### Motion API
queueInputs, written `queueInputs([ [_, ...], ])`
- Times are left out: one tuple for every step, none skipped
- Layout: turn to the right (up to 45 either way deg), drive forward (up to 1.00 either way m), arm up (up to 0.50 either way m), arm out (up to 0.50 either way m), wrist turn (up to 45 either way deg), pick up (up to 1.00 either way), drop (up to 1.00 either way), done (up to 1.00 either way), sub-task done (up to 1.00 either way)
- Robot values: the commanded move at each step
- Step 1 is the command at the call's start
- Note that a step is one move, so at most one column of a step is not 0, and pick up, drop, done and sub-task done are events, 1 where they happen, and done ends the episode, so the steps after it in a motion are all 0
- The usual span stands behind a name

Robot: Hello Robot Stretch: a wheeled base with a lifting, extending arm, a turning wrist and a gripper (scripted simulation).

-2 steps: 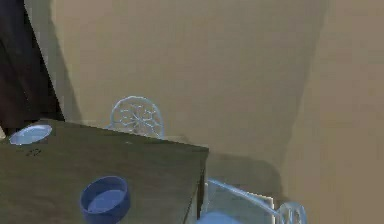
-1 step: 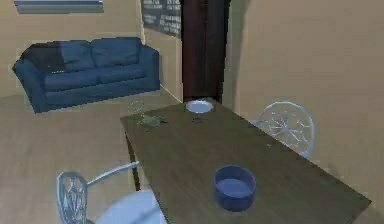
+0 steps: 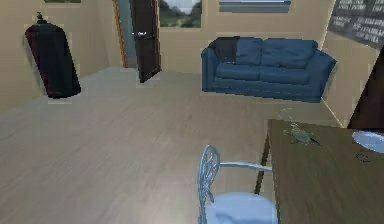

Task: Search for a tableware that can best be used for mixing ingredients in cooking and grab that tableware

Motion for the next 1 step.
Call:
queueInputs([
  [-27.0, 0.0, 0.0, 0.0, 0.0, 0.0, 0.0, 0.0, 0.0],
])
